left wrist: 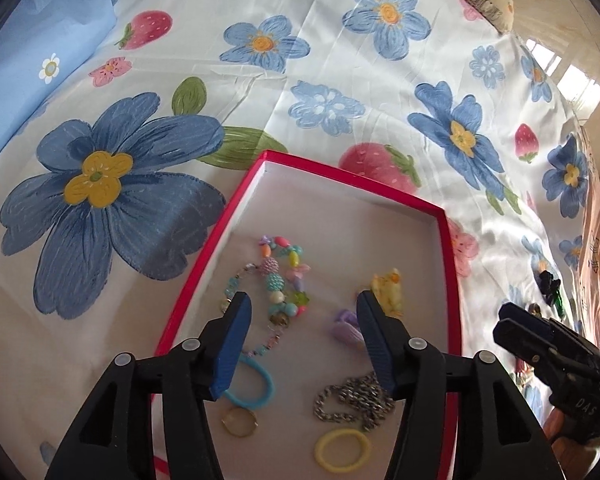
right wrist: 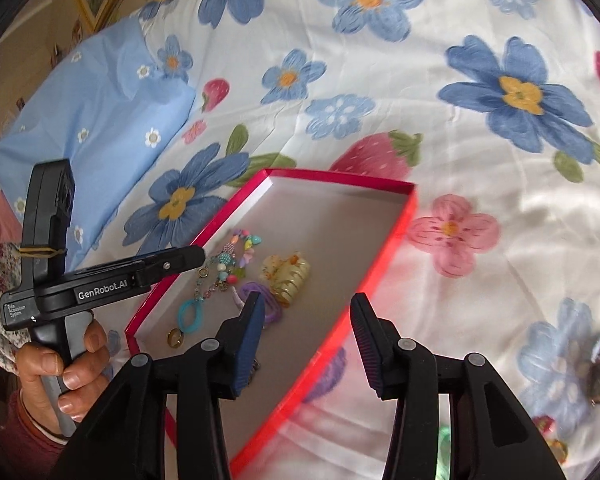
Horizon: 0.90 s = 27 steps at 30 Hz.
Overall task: Organize jewelry
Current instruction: 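Move both open grippers back to the remaining jewelry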
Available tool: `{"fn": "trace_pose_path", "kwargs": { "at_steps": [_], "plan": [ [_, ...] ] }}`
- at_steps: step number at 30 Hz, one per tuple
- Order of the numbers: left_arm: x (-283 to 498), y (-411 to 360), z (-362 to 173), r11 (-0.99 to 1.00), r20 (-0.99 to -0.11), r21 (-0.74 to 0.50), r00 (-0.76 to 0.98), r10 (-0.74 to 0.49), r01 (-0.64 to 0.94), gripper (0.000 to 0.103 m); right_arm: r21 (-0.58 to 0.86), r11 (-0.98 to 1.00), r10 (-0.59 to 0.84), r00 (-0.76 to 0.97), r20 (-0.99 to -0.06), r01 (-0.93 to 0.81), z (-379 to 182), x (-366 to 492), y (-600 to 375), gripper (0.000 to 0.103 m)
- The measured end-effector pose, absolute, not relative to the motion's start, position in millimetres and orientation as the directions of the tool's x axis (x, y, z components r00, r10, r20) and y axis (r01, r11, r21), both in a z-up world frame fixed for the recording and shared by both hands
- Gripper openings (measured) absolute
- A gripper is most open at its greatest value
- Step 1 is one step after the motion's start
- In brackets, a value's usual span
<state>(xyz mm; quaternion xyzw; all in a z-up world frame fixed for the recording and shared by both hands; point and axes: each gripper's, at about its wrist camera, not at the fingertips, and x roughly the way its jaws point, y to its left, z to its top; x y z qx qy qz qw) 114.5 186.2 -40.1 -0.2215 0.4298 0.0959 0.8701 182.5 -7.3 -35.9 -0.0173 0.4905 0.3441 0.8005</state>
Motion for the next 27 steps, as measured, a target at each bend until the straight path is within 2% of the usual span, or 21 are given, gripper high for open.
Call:
{"fn": "trace_pose_path", "kwargs": {
  "at_steps": [6, 15, 27],
  "plan": [
    [99.6, 159.0, -28.7, 0.899, -0.784, -0.305, 0.619, -0.051, -0.313, 0.060, 0.309, 0.812, 0.508, 0.339, -0.792, -0.496, -26.9, 172.3, -58.2, 0.047],
    [91.1, 123.8, -17.0, 0.923, -0.786, -0.295, 0.612, -0.088, -0.247, 0.062, 0.295, 0.879, 0.445, 0.423, -0.789, -0.375, -17.4, 162.1, -135.7, 0.051],
    [100.3, 71.9, -8.8, 0.954, -0.794, -0.273, 0.590, -0.150, -0.125, 0.064, 0.300, 0.926, 0.377, 0.495, -0.783, -0.231, -12.0, 151.6, -212.3, 0.051]
  ]
}}
